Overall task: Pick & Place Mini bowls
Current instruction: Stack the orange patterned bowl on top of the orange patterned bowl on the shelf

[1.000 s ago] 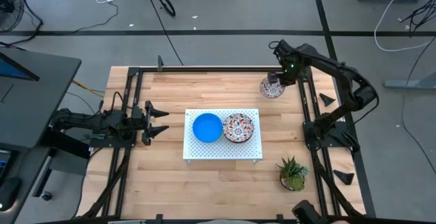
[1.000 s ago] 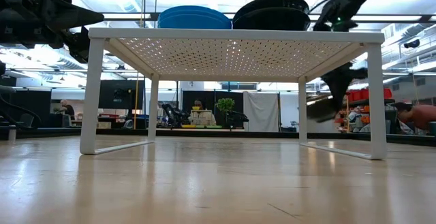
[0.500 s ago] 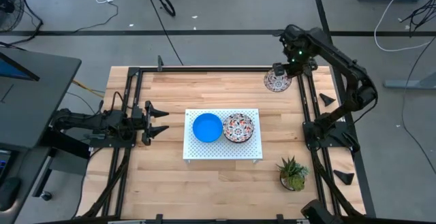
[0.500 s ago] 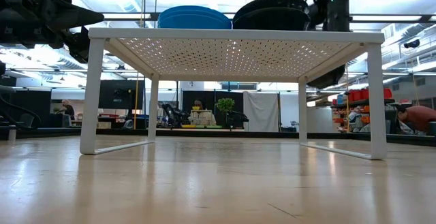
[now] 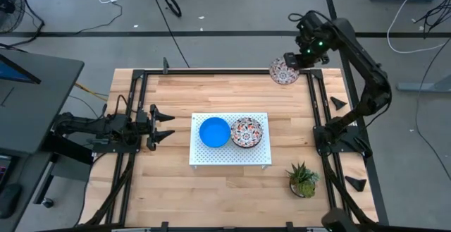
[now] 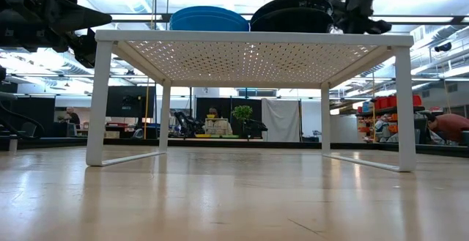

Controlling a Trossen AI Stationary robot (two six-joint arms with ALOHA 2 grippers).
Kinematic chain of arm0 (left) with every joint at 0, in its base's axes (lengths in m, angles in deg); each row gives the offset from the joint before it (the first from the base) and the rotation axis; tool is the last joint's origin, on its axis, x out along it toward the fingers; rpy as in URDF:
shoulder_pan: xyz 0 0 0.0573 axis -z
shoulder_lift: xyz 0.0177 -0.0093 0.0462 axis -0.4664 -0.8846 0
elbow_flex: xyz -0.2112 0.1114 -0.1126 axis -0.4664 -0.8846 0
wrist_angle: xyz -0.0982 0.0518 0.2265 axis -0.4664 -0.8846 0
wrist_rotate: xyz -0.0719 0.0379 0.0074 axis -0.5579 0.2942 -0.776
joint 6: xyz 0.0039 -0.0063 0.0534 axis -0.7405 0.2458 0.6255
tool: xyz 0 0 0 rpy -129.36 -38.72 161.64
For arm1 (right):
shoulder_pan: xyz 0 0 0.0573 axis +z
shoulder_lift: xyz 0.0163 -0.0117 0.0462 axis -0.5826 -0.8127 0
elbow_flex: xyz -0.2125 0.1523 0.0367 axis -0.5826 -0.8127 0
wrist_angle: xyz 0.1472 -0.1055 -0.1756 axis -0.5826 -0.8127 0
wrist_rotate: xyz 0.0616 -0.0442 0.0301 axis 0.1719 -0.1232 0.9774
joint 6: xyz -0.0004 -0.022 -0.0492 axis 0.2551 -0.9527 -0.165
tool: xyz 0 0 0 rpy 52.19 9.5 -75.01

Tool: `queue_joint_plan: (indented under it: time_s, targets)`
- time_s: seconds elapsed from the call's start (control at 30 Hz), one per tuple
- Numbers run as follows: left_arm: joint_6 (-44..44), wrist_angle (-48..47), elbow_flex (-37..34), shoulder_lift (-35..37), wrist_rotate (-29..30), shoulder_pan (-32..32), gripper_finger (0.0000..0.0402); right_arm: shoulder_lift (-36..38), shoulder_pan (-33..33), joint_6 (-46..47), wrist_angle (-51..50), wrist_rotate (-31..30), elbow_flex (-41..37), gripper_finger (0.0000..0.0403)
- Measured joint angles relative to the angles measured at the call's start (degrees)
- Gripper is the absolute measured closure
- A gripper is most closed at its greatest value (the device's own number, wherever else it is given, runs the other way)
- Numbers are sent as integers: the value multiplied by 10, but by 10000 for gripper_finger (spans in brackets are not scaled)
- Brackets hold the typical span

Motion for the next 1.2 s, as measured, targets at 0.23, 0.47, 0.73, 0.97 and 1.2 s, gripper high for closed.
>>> queue_joint_plan:
  time_s: [0.23, 0.47, 0.73, 0.97, 1.2]
  targets:
    - [0, 0, 0, 0, 0, 0, 113, 0, 22, 0, 1, 21, 39, 392]
    - [0, 0, 0, 0, 0, 0, 113, 0, 70, 17, 1, 22, 53, 392]
    - [0, 0, 0, 0, 0, 0, 113, -10, 145, 46, 1, 22, 53, 392]
    - [0, 0, 0, 0, 0, 0, 113, -27, 204, 63, 1, 23, 53, 392]
    - [0, 0, 0, 0, 0, 0, 113, -46, 250, 76, 0, 48, 55, 392]
